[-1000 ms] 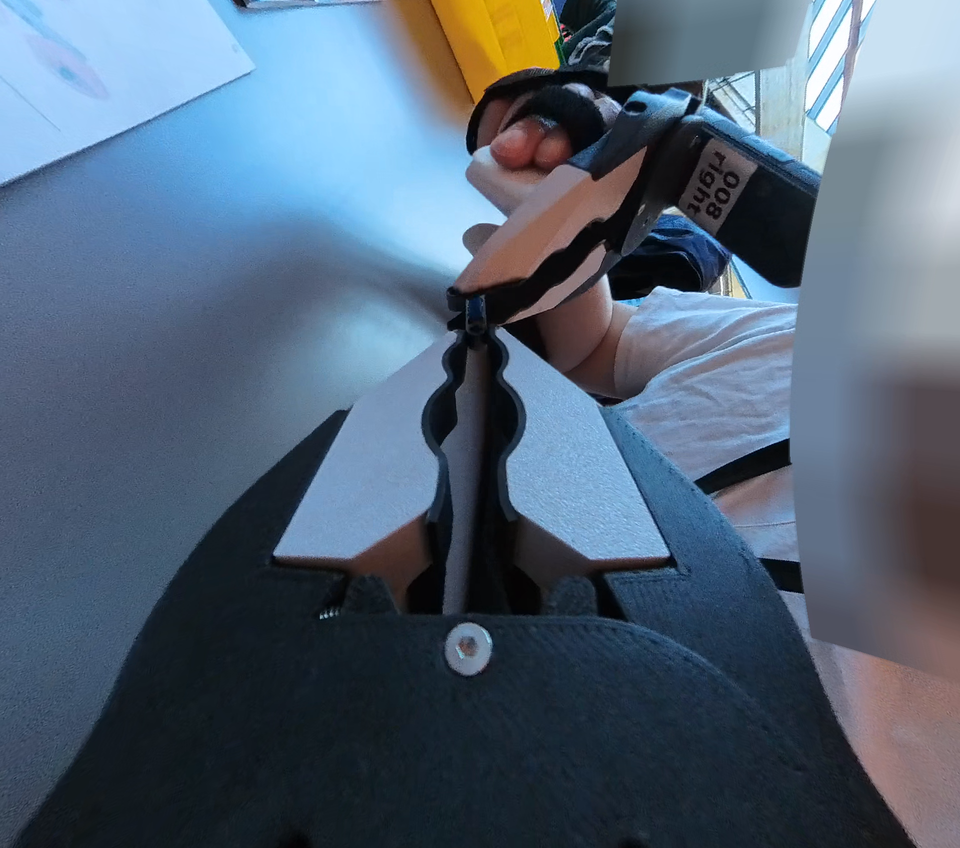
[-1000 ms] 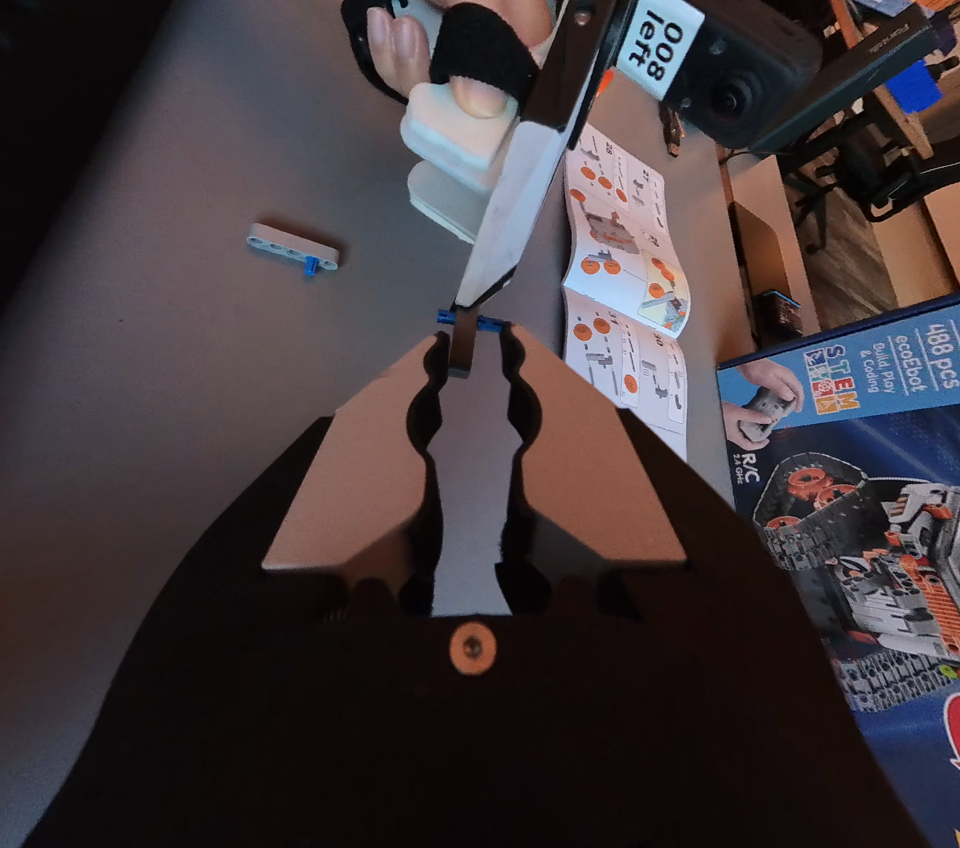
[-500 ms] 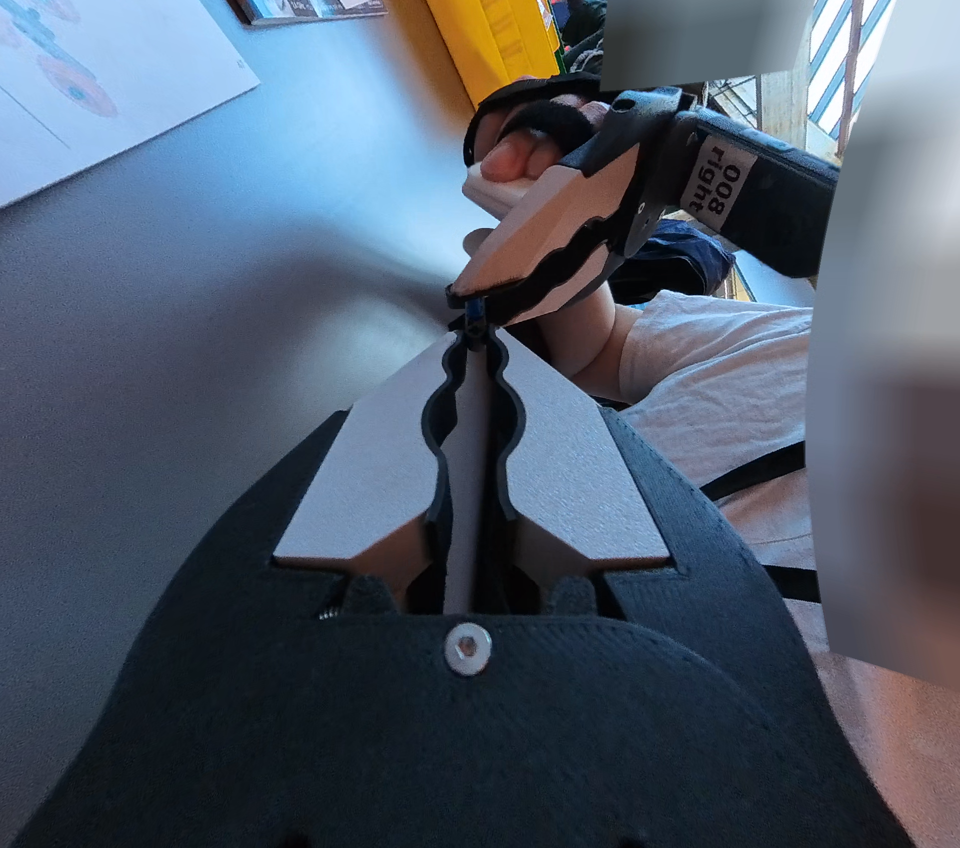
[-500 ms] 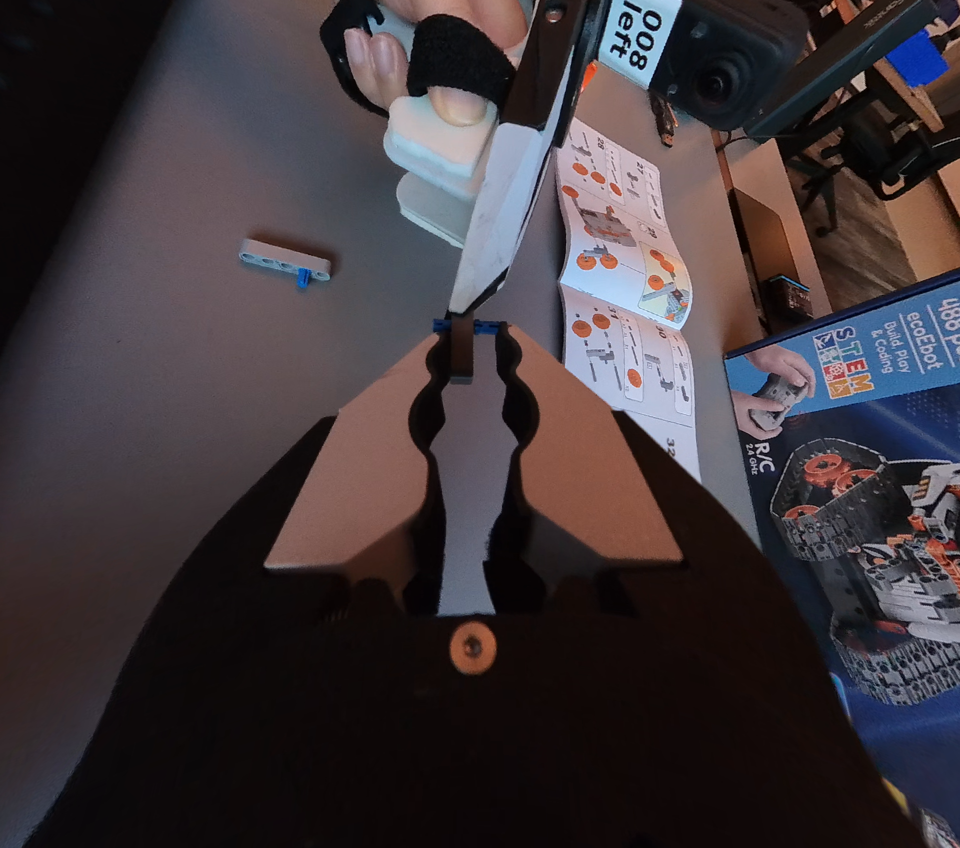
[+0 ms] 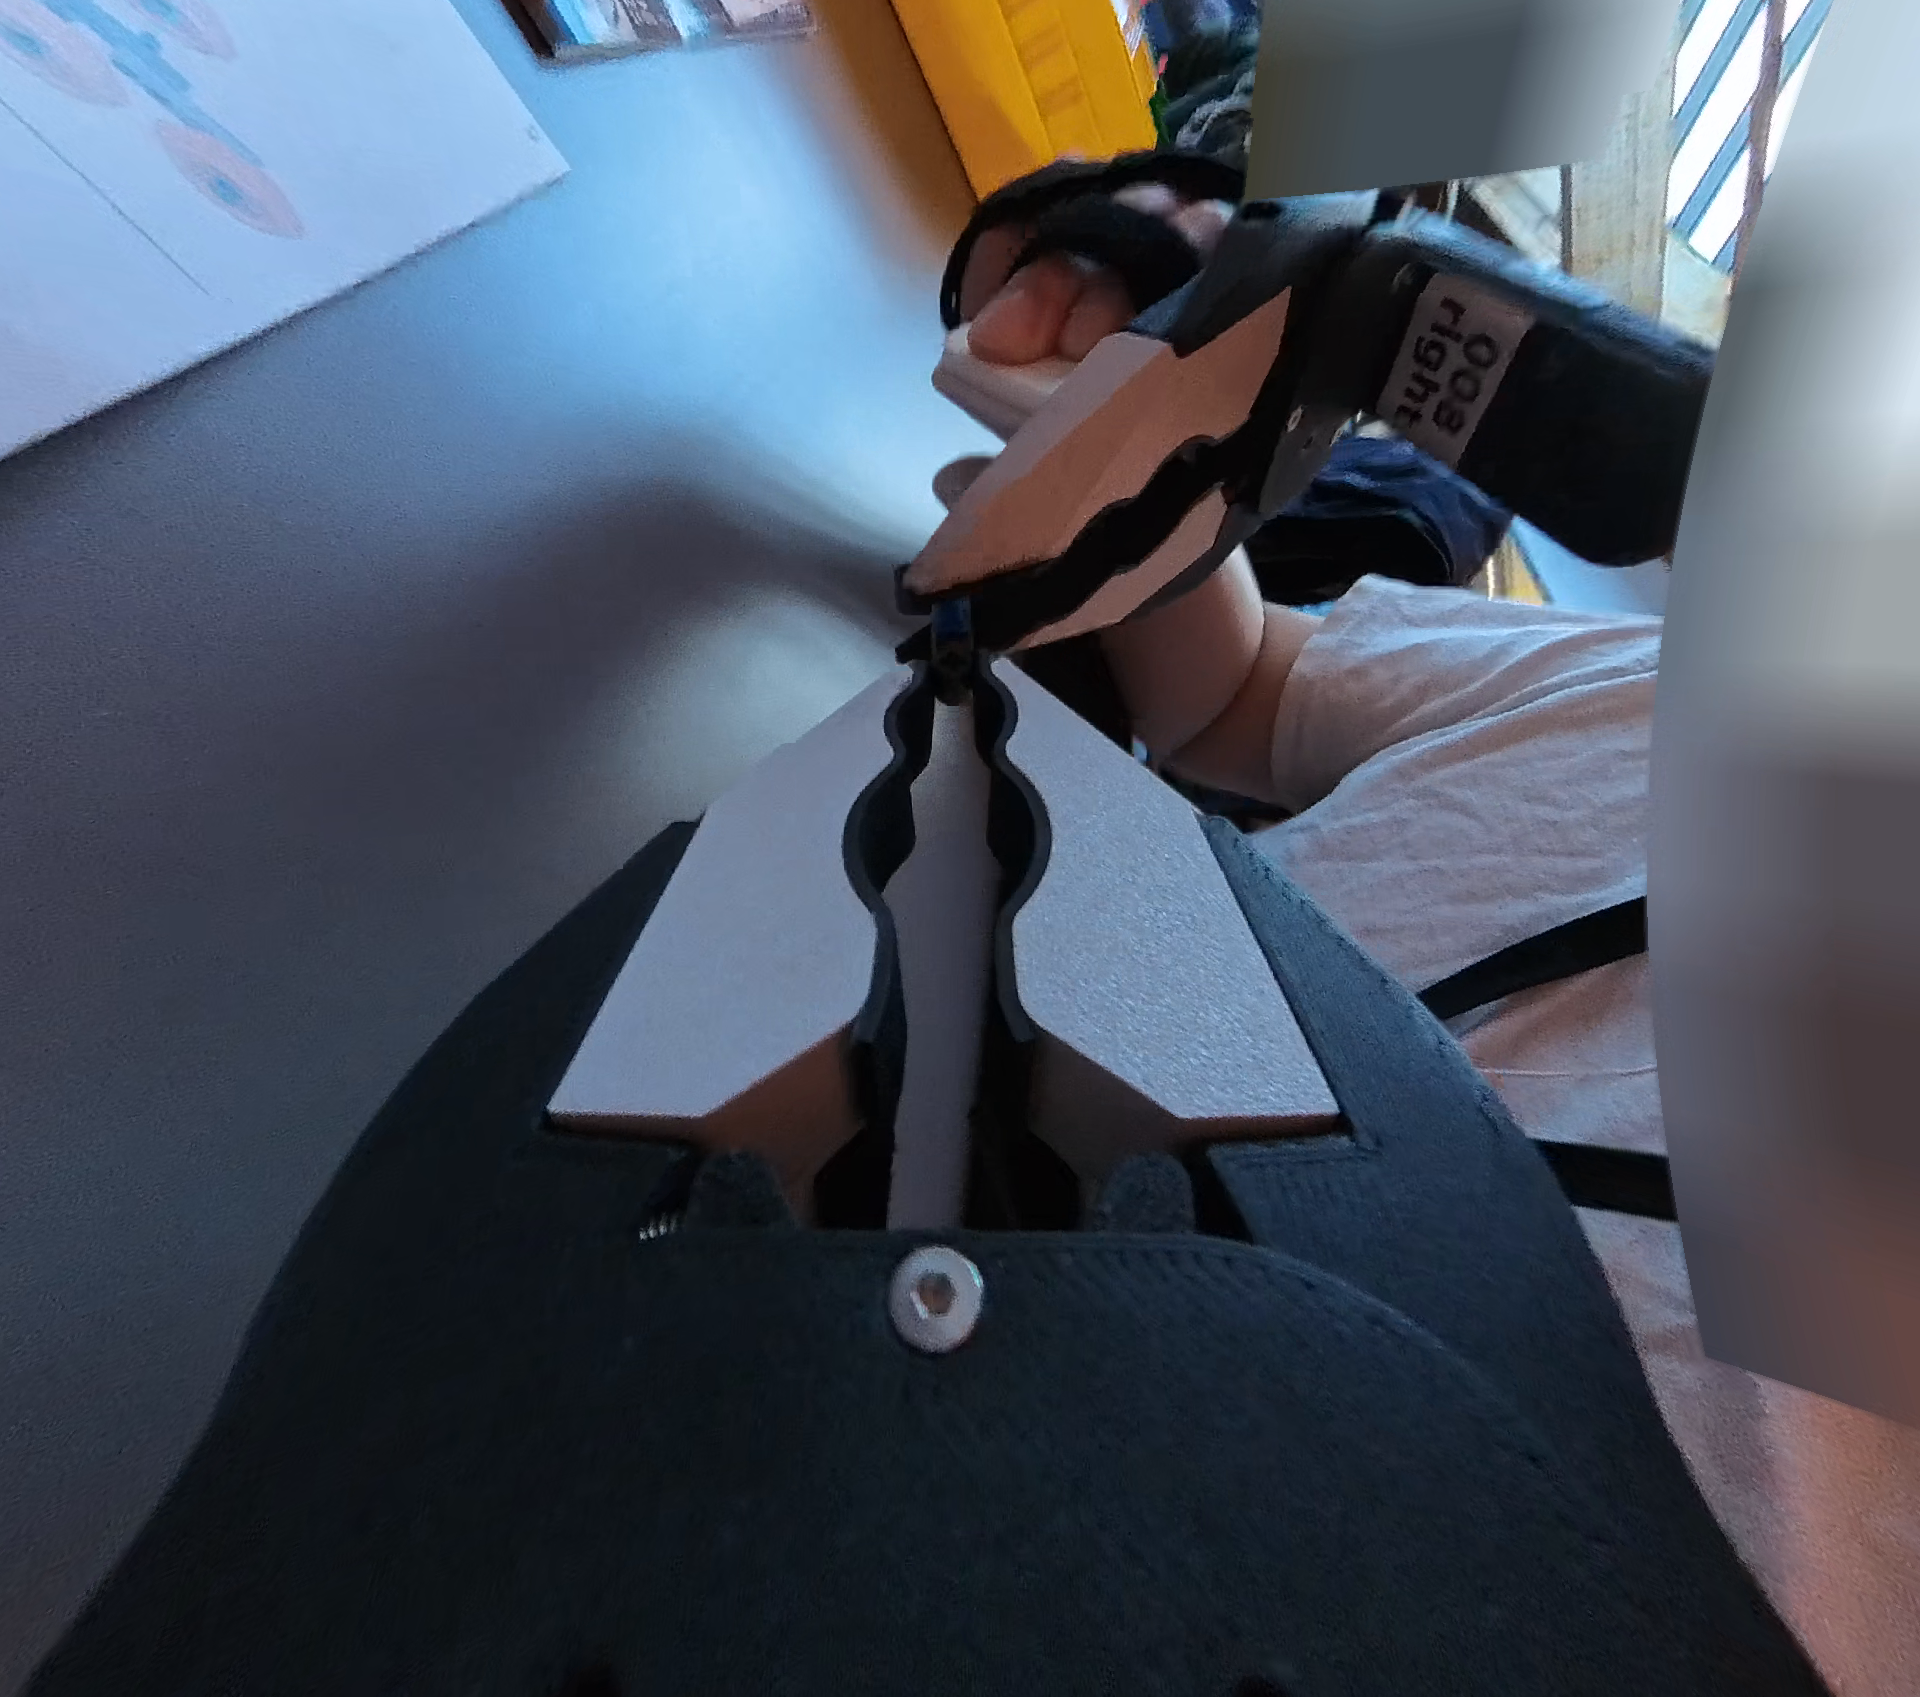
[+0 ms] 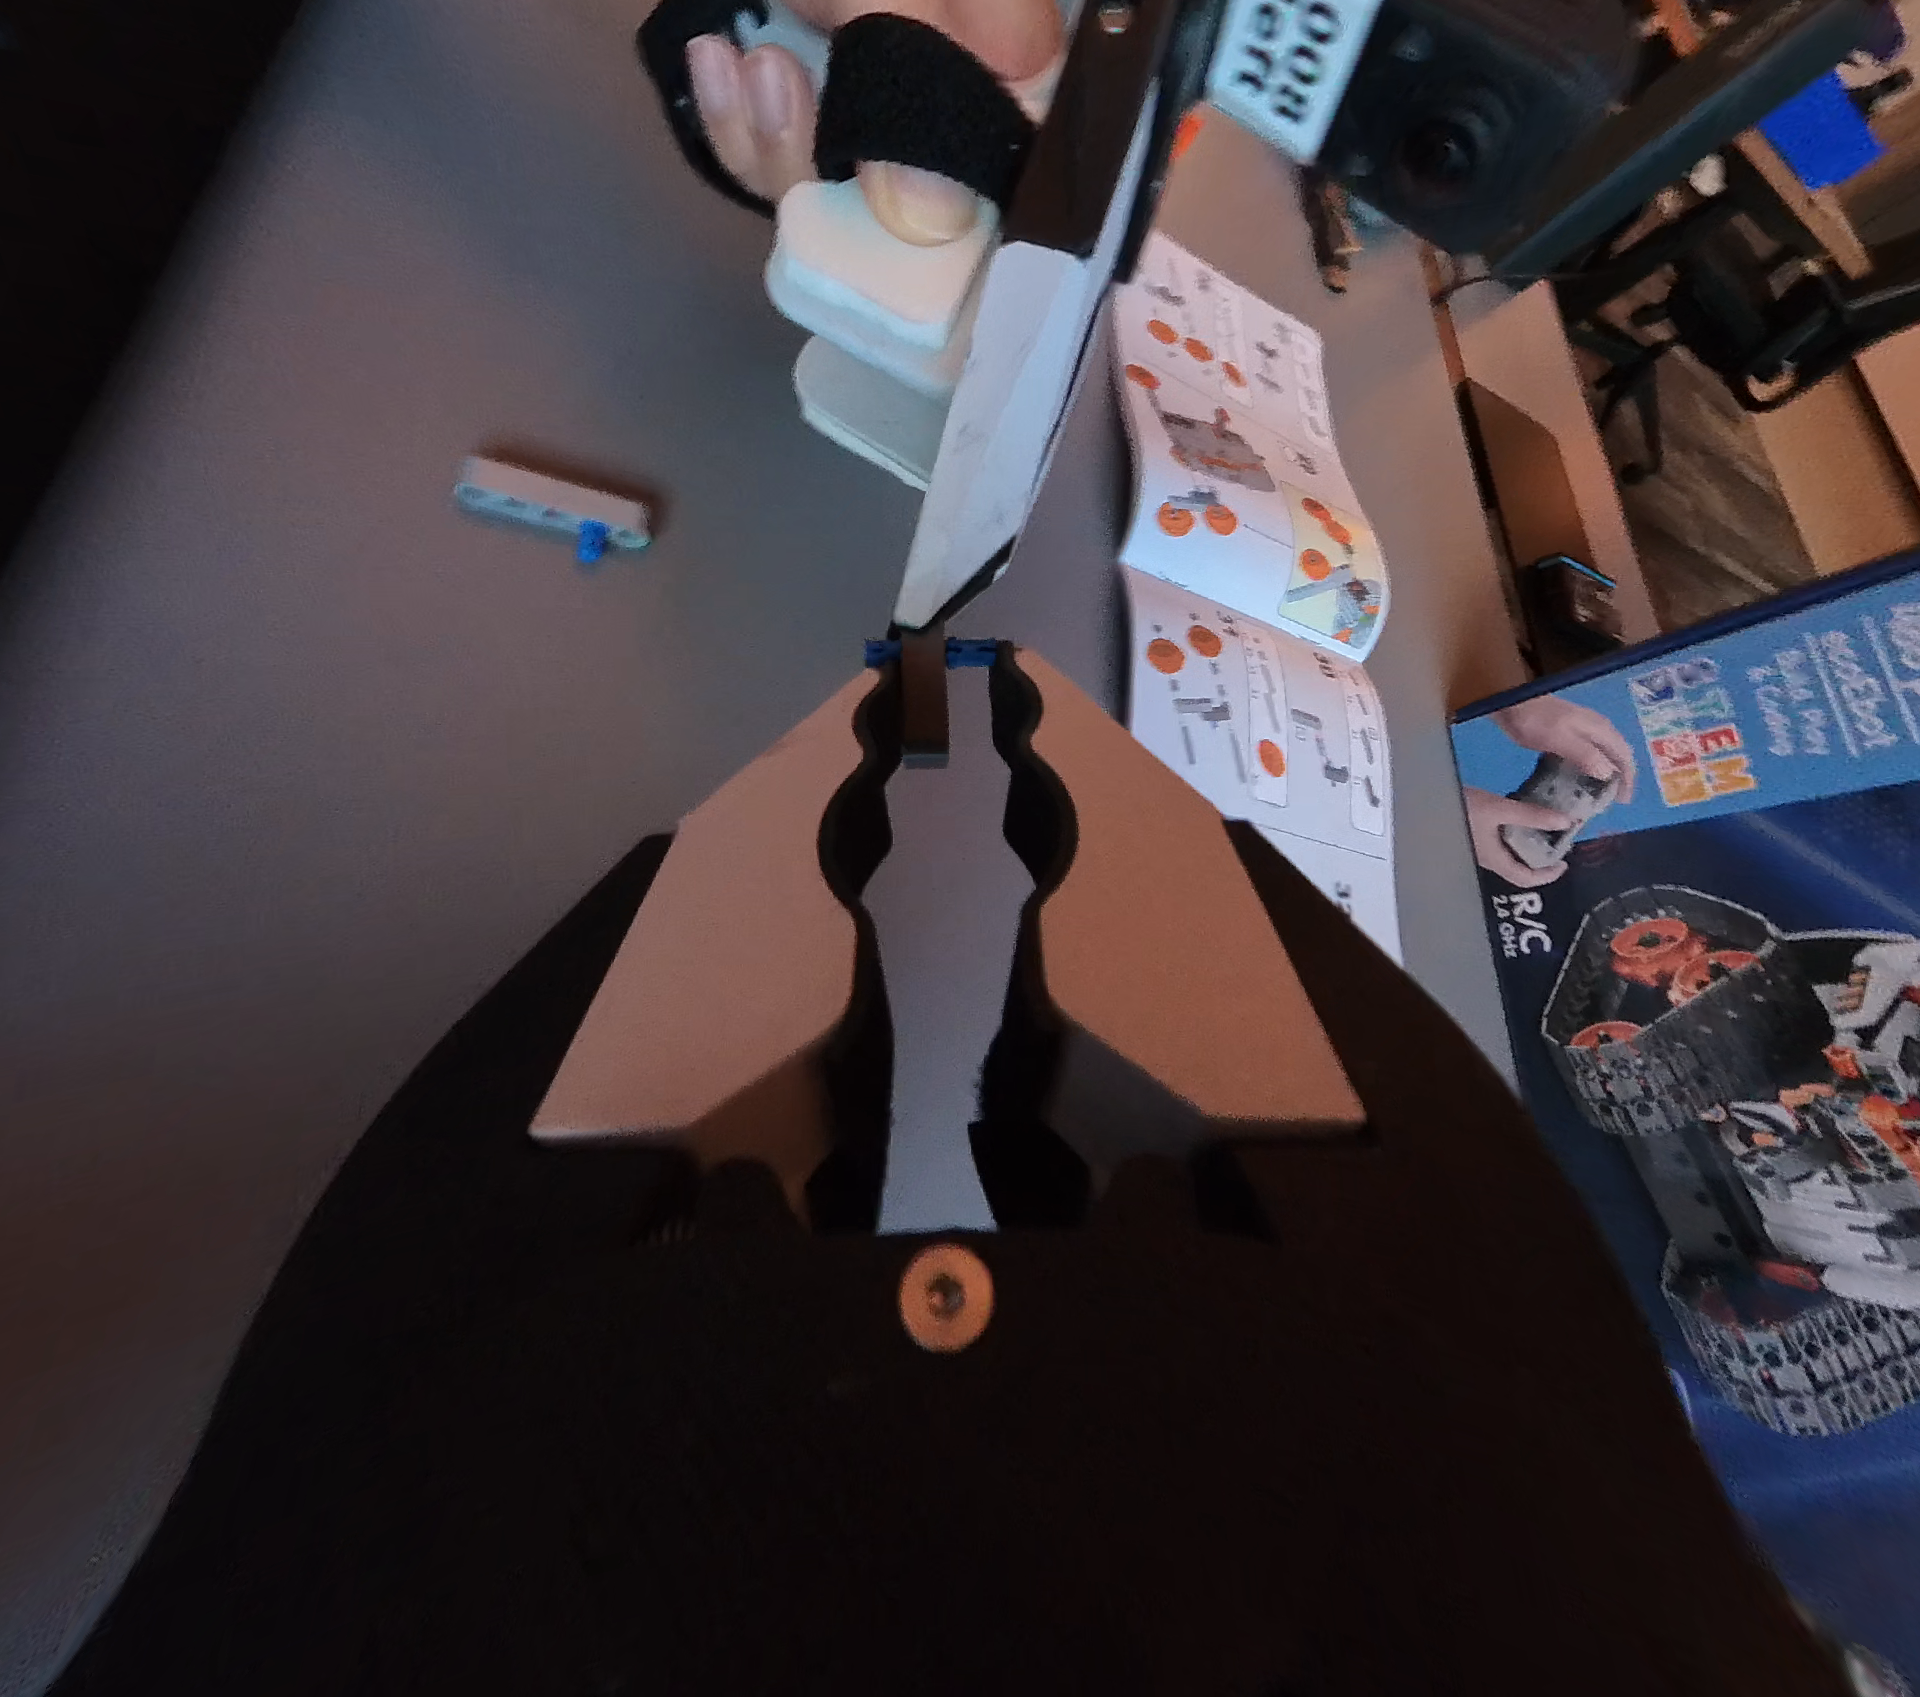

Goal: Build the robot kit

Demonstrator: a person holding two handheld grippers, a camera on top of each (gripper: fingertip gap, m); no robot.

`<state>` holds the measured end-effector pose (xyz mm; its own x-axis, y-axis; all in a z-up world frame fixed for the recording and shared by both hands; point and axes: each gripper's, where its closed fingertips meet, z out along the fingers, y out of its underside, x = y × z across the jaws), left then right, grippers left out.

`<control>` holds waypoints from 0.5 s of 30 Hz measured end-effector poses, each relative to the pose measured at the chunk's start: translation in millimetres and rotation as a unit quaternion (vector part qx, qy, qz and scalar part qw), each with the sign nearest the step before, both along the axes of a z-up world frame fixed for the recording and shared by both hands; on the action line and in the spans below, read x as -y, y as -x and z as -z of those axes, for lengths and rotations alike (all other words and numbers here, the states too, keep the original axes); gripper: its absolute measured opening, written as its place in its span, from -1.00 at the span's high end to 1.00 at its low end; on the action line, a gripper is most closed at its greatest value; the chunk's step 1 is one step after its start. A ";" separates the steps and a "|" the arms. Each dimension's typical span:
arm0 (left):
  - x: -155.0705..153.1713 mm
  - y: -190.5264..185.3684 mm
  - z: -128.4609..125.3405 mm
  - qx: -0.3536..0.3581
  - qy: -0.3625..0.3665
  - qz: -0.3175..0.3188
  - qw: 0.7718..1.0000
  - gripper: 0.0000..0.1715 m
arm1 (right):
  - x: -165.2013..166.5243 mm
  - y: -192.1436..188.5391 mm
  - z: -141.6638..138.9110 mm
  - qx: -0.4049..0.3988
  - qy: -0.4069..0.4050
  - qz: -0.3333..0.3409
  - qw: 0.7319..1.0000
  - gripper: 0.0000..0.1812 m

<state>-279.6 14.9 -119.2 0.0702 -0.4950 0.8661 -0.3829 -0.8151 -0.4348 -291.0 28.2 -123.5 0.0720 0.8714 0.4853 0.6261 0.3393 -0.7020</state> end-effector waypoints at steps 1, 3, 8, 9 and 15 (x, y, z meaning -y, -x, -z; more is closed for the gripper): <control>2.5 -2.8 3.9 -0.009 -0.007 0.003 1.000 0.94 | 1.8 -3.1 4.2 0.016 0.006 -0.005 1.000 0.82; -3.1 -5.7 4.3 -0.008 -0.017 -0.019 1.000 0.94 | -4.2 -6.3 4.8 0.012 0.002 0.008 1.000 0.82; -23.8 -1.0 -18.9 0.048 -0.064 -0.066 0.995 0.94 | -38.5 -24.9 -7.9 -0.087 0.103 0.111 0.985 0.61; -29.2 -0.4 -24.1 0.058 -0.094 -0.080 0.991 0.94 | -46.4 -31.6 -10.0 -0.120 0.158 0.138 0.970 0.62; -46.5 -1.4 -57.1 0.133 -0.242 -0.173 0.945 0.94 | -64.9 -44.8 -77.7 -0.464 0.465 0.098 0.748 0.70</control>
